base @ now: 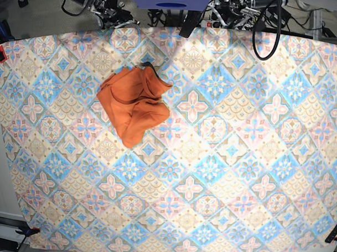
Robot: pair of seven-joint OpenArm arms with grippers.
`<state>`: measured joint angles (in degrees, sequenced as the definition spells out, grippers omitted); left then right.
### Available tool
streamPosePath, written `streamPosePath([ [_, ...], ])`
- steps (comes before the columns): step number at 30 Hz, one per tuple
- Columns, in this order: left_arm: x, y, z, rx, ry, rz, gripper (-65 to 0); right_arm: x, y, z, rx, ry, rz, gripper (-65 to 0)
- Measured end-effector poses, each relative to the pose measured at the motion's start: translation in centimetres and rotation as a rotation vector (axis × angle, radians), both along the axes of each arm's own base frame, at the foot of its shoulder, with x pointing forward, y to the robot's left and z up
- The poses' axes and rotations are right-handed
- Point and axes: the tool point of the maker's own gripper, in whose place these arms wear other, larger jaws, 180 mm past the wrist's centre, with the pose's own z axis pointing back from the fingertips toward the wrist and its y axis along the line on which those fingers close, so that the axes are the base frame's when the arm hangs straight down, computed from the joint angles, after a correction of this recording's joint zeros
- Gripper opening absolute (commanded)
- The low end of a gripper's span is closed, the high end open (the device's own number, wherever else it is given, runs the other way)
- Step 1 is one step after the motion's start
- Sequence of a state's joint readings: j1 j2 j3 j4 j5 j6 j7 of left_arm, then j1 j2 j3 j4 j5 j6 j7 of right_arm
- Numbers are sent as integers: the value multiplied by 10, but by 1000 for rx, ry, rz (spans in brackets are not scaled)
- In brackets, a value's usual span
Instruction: Fold the T-shirt properly
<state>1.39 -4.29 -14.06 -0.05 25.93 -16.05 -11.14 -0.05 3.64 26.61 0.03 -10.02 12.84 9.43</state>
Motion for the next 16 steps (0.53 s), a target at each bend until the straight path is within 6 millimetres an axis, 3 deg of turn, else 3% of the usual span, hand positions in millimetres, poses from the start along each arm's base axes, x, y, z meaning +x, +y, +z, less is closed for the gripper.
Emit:
streamPosePath([
  [8, 5, 0, 0, 0, -11, 1, -457, 0, 39, 0, 64, 6, 2, -590],
  [16, 2, 2, 0, 3, -5, 0, -457, -16, 43, -1, 69, 29, 1, -592],
])
